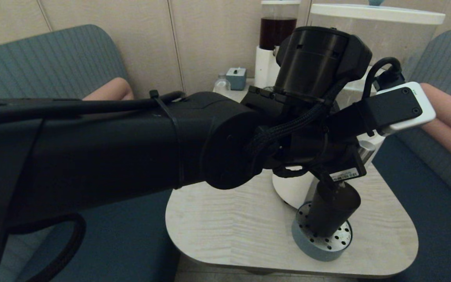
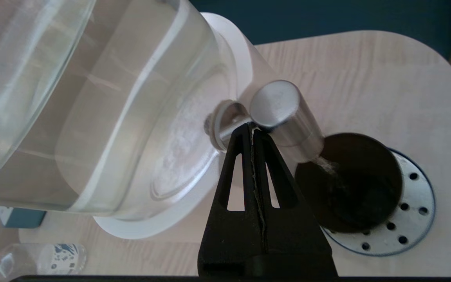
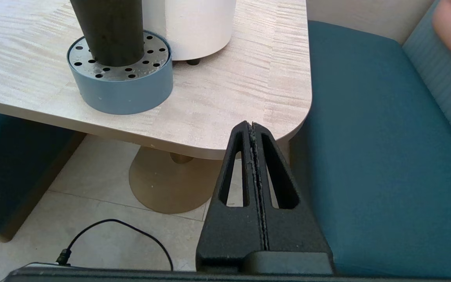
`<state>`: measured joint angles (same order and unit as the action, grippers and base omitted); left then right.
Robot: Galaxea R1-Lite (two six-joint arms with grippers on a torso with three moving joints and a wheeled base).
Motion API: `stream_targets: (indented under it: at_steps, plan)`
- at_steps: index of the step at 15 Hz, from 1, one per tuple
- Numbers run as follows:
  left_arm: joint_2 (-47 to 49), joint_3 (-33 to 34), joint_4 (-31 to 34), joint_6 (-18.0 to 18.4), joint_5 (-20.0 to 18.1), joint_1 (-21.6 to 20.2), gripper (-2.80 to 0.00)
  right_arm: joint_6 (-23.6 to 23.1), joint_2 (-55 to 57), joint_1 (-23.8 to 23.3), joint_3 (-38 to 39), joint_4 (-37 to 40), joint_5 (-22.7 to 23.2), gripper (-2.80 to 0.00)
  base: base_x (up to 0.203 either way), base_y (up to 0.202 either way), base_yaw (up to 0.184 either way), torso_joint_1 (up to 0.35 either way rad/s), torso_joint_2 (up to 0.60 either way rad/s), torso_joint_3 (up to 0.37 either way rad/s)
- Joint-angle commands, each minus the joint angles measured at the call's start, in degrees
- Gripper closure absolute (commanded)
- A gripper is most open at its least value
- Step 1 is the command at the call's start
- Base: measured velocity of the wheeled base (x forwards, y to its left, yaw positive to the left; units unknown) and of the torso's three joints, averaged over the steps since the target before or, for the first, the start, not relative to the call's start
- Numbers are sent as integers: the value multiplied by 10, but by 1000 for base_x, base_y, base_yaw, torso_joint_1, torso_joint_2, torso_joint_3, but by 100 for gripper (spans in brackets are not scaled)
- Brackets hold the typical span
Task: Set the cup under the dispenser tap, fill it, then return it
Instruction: Turn off the faucet
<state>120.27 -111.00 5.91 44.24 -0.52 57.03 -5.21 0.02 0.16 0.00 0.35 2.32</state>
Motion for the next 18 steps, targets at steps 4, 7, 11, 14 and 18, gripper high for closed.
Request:
stream_targets:
  at_steps: [4, 7, 11, 14, 18]
  plan:
    - [6, 0, -10, 3, 0, -3, 0, -1, -1, 0, 1, 0, 1, 0, 0, 0, 0, 0, 0, 0]
    - [14, 0, -29, 3, 0, -4, 0, -1, -1, 0, 0, 0, 1, 0, 0, 0, 0, 0, 0, 0]
    - [16, 2, -35, 8, 2, -4, 0, -1, -1, 0, 1, 0, 1, 0, 0, 0, 0, 0, 0, 0]
    - [17, 2, -35, 8, 2, -4, 0, -1, 0, 0, 1, 0, 1, 0, 0, 0, 0, 0, 0, 0]
    - [25, 2, -44, 8, 1, -4, 0, -1, 0, 0, 0, 0, 1, 0, 0, 0, 0, 0, 0, 0]
